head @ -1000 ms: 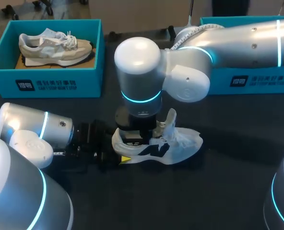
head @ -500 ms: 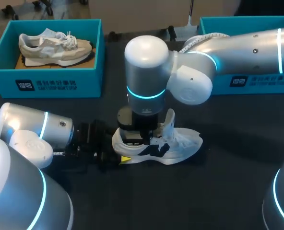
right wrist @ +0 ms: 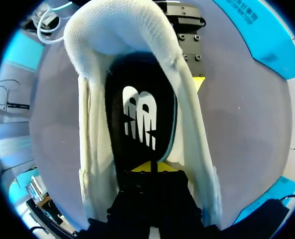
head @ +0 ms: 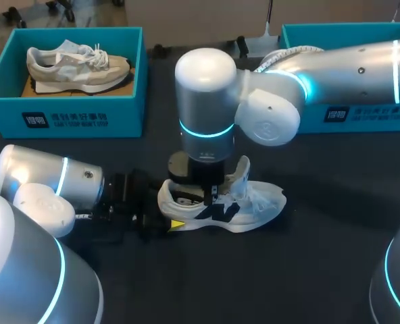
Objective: Take the shoe out of the shoebox, open the shoe tongue, remove and reinsert the insole, then place the shoe into the shoebox
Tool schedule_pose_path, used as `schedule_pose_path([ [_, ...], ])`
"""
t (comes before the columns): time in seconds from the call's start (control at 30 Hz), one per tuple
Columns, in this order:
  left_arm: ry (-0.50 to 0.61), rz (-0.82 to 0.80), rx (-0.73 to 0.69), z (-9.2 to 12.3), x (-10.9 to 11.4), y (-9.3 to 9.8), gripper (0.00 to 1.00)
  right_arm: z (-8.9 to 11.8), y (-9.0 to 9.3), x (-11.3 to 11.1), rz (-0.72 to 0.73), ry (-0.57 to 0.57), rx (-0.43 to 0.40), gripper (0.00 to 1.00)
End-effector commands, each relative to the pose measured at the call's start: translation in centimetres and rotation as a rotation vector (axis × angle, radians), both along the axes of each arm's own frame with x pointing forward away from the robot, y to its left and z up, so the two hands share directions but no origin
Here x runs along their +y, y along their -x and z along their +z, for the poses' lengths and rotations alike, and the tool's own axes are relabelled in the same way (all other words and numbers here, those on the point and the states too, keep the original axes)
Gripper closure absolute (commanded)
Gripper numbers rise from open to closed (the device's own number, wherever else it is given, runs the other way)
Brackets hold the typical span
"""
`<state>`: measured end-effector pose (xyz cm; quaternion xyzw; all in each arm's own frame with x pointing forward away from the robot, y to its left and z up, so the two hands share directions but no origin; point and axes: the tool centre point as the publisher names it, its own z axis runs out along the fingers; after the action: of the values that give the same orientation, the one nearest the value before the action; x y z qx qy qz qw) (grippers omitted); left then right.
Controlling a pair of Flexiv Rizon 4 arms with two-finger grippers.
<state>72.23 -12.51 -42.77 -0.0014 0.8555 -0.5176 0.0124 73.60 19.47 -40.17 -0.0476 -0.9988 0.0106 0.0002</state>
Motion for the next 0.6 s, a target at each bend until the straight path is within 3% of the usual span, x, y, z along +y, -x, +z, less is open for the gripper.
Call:
schedule_pose_path([
  [0.03, -0.004, 0.002, 0.0, -0.5, -0.2, 0.0, 1.0, 4.1, 0.8, -2.2, -0.008, -0.024, -0.059, 1.0],
  [0.27, -0.004, 0.002, 0.0, -0.5, -0.2, 0.0, 1.0, 8.6, -0.5, -4.3, 0.018, -0.018, -0.138, 1.0],
  [0.4, -0.004, 0.002, 0.0, -0.5, -0.2, 0.0, 1.0, 10.0, -1.2, -5.0, 0.039, -0.036, -0.155, 1.0],
  [0.6, -0.004, 0.002, 0.0, -0.5, -0.2, 0.0, 1.0, 11.4, -2.0, -3.7, 0.077, -0.107, -0.157, 1.0],
])
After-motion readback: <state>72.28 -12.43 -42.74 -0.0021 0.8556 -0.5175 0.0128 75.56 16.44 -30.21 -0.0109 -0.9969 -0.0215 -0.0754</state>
